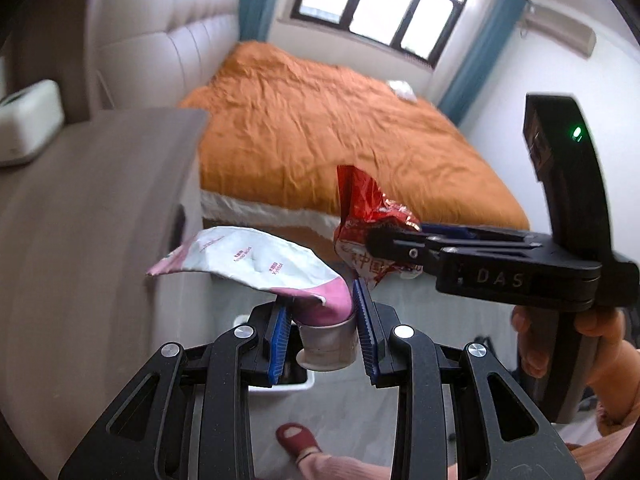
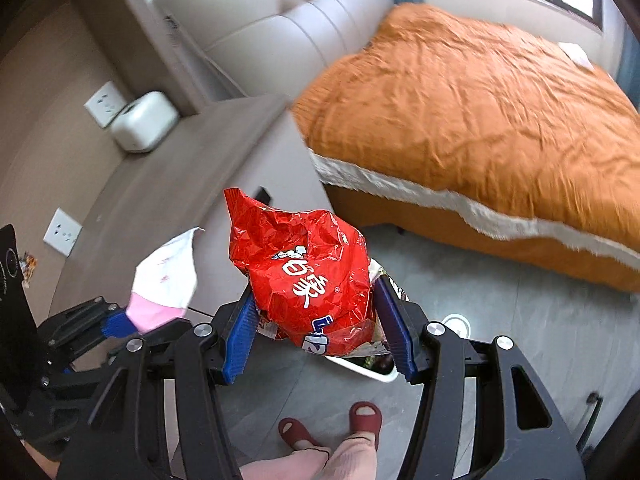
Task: Collect trash
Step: 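Carry the squeeze tube and red wrapper over the bin and open both tools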
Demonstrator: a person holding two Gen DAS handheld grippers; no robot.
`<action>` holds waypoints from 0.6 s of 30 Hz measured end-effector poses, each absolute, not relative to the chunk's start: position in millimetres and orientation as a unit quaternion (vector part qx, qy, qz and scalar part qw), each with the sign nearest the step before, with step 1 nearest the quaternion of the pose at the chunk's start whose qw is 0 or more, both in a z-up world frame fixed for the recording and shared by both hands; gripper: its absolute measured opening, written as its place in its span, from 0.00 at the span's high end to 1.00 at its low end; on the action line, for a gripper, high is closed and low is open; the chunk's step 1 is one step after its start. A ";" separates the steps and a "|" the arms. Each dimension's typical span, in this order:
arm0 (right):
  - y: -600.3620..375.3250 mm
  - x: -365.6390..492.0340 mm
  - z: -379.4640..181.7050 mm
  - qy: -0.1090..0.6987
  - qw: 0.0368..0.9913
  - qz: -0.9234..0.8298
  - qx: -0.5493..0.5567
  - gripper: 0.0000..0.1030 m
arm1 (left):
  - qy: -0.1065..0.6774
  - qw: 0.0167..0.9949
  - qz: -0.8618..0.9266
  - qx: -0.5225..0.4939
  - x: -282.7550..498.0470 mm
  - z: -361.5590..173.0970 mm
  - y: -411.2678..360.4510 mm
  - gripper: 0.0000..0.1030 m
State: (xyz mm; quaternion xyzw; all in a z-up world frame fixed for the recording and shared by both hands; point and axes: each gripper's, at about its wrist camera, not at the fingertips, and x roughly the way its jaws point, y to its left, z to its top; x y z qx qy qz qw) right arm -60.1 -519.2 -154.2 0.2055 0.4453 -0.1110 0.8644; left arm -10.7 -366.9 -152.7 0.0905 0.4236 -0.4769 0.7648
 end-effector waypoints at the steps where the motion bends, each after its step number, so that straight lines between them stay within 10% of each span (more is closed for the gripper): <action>1: -523.7 -60.9 -160.2 0.448 0.861 -0.114 0.211 0.44 | 0.430 0.759 -0.479 0.099 -12.3 -163.9 -376.6 0.71; 18: -581.3 -42.3 -388.4 0.537 0.787 -0.147 0.267 0.44 | 0.553 0.683 -0.449 0.158 12.1 -412.2 -449.9 0.71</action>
